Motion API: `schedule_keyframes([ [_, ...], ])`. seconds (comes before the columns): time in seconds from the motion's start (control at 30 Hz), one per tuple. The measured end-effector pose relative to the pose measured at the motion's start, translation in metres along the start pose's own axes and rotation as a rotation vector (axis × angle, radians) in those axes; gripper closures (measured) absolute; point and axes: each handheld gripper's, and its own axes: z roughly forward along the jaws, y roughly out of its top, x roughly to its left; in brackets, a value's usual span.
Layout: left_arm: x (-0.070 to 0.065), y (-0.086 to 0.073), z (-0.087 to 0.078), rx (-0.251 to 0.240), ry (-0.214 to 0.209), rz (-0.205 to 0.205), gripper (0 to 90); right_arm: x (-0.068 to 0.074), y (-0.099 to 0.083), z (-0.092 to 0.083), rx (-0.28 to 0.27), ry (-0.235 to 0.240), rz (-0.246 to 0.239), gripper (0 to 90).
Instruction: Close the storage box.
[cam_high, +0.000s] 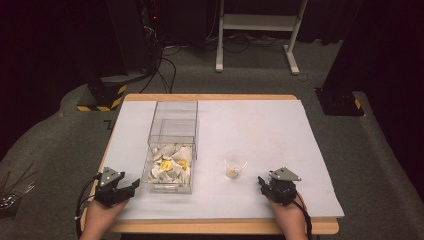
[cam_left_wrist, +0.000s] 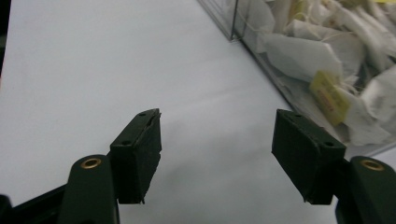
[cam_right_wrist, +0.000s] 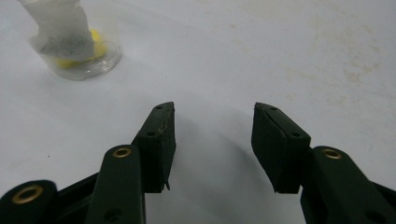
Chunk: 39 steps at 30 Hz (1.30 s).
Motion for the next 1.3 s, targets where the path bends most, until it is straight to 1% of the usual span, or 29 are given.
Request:
schedule_keyframes([
  [0.1,-0.003,0.0,-0.006,-0.023,-0.001,0.005,32.0,-0.001,0.002,0.001,0.002,-0.002,0.0,48.3],
  [0.13,-0.004,0.0,-0.008,-0.032,-0.009,-0.006,31.2,-0.002,0.003,0.002,0.007,-0.004,0.002,47.5],
  [0.23,-0.007,-0.001,-0.014,-0.054,-0.035,-0.004,29.8,-0.002,0.004,0.004,0.019,-0.009,0.001,45.1],
  [0.37,-0.012,-0.003,-0.022,-0.074,-0.045,0.006,29.4,-0.005,0.005,0.006,0.027,-0.008,0.008,44.9],
  [0.47,-0.016,-0.003,-0.027,-0.092,-0.059,0.003,29.5,-0.007,0.006,0.007,0.028,-0.01,0.01,44.9],
  [0.5,-0.017,-0.003,-0.028,-0.093,-0.063,0.008,29.4,-0.008,0.006,0.008,0.032,-0.004,0.016,44.8],
  [0.57,-0.02,-0.003,-0.029,-0.096,-0.076,0.017,29.1,-0.008,0.007,0.008,0.032,-0.004,0.015,44.7],
  [0.6,-0.021,-0.003,-0.03,-0.1,-0.081,0.014,28.9,-0.008,0.007,0.008,0.035,-0.003,0.017,44.6],
  [0.63,-0.023,-0.003,-0.03,-0.105,-0.093,0.023,28.6,-0.008,0.007,0.009,0.035,-0.003,0.018,44.4],
  [0.67,-0.025,-0.002,-0.031,-0.113,-0.106,0.023,28.3,-0.008,0.007,0.009,0.033,-0.003,0.013,44.4],
  [0.73,-0.027,-0.001,-0.032,-0.118,-0.118,0.025,28.0,-0.008,0.008,0.01,0.034,-0.003,0.009,44.4],
  [1.03,-0.037,0.002,-0.032,-0.138,-0.139,0.056,28.4,-0.009,0.007,0.008,0.027,-0.007,0.012,44.1],
  [1.07,-0.037,0.002,-0.032,-0.139,-0.141,0.057,28.7,-0.008,0.007,0.007,0.027,-0.012,0.019,43.6],
  [1.23,-0.039,0.004,-0.029,-0.146,-0.157,0.052,30.0,-0.008,0.006,0.007,0.024,-0.018,0.014,43.1],
  [1.3,-0.039,0.005,-0.027,-0.147,-0.169,0.043,31.0,-0.008,0.005,0.005,0.027,-0.022,0.019,42.6],
])
